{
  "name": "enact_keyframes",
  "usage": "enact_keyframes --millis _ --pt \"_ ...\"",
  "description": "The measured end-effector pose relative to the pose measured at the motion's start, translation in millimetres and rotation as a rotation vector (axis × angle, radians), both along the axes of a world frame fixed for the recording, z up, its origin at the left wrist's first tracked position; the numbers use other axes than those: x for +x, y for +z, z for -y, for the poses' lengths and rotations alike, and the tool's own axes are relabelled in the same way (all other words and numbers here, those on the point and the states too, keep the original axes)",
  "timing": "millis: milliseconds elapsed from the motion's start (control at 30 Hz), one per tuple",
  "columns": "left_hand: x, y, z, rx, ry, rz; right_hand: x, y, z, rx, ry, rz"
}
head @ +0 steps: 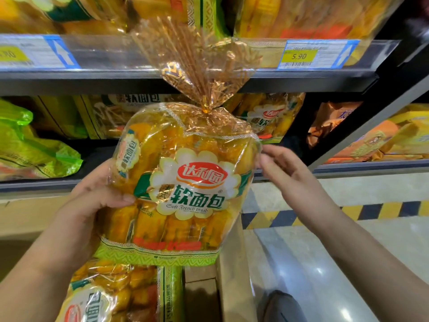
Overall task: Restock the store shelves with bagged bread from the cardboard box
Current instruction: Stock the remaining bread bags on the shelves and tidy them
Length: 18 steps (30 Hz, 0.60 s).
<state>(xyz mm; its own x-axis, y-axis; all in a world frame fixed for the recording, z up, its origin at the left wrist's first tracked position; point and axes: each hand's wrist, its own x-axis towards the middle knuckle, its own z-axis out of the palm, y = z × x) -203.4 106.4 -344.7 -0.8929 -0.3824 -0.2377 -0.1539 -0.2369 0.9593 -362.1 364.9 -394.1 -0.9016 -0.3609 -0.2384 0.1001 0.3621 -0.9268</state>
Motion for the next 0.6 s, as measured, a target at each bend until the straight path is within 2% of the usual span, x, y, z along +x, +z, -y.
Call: enact_keyframes --millis 67,167,333,467,600 --pt "-8.9 1.1 -1.6 0.073 -0.014 0.01 15.9 -1.0 7.1 -0.026 0.109 0.051" --pt "-10.8 4.2 0.7 0.057 -0.016 -0.011 30.1 -3.6 15.4 -0.12 0.215 0.191" --pt "-16.8 8.1 -3.5 0.025 -0.043 -0.048 49.0 14.1 11.4 -0.358 0.303 0.094" --pt "-23.6 13.1 -8.6 0.012 -0.145 -0.117 40.5 25.9 9.8 -0.393 0.214 0.043" --pt "-34.2 18.4 -16.7 -0.195 -0.25 -0.077 36.2 37.2 -5.8 -0.37 0.062 -0.077"
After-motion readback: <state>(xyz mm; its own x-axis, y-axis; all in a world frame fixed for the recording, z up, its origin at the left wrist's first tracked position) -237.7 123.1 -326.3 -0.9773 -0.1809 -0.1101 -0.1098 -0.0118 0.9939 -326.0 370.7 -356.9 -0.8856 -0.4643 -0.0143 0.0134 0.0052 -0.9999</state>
